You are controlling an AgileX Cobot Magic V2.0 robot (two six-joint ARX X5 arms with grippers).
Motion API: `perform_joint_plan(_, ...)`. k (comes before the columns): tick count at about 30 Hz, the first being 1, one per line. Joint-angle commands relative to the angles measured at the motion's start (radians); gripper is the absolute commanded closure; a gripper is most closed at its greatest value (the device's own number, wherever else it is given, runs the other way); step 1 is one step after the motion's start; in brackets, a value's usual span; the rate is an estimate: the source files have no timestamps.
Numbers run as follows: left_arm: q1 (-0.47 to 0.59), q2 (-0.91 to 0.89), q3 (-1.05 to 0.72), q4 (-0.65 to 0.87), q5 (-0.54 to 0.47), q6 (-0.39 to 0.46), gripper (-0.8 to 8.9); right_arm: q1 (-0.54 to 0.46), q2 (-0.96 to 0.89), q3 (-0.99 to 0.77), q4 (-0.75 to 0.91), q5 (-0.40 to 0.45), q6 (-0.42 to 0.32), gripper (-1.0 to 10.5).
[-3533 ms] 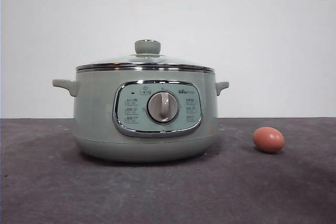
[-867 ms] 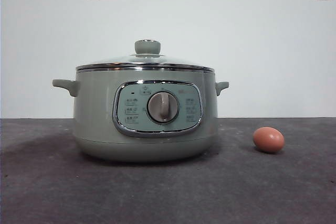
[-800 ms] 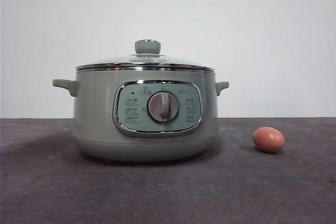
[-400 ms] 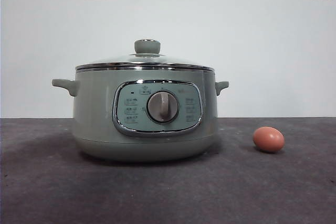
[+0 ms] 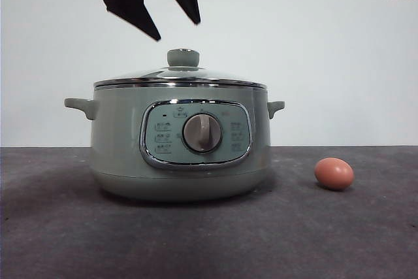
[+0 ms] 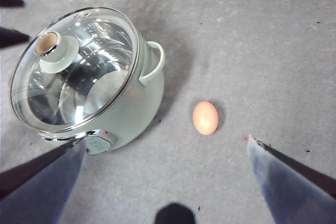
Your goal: Pick up the egg,open the lid,put the egg in the pot,close the lid
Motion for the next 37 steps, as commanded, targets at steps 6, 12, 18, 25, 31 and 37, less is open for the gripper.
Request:
perform_joint_plan(6, -0.029, 0.048, 0.000, -0.013, 0.001, 0.012, 0.91, 0.000, 0.000, 0.005, 0.005, 0.000, -0.010, 2.3)
perform_joint_plan(12, -0.033, 0.093, 0.000, -0.048, 0.001, 0.008, 0.92, 0.000, 0.005, 0.005, 0.000, 0.000, -0.010, 2.3)
perform_joint_plan(18, -0.033, 0.098, 0.000, -0.047, 0.001, 0.002, 2.44, 0.000, 0.005, 0.004, 0.001, 0.012, -0.010, 2.3)
perform_joint_plan(25, -0.033, 0.098, 0.000, -0.048, 0.001, 0.001, 5.50, 0.000, 0.005, 0.005, 0.000, 0.018, -0.010, 2.3)
perform_joint_plan(31, -0.033, 0.098, 0.000, -0.060, 0.014, 0.000, 6.37, 0.000, 0.006, 0.005, 0.000, 0.019, -0.010, 2.3)
perform_joint_plan(37, -0.033, 0.093, 0.000, -0.066, 0.016, -0.004, 8.22, 0.000, 0.020, 0.004, 0.000, 0.019, -0.009, 2.3)
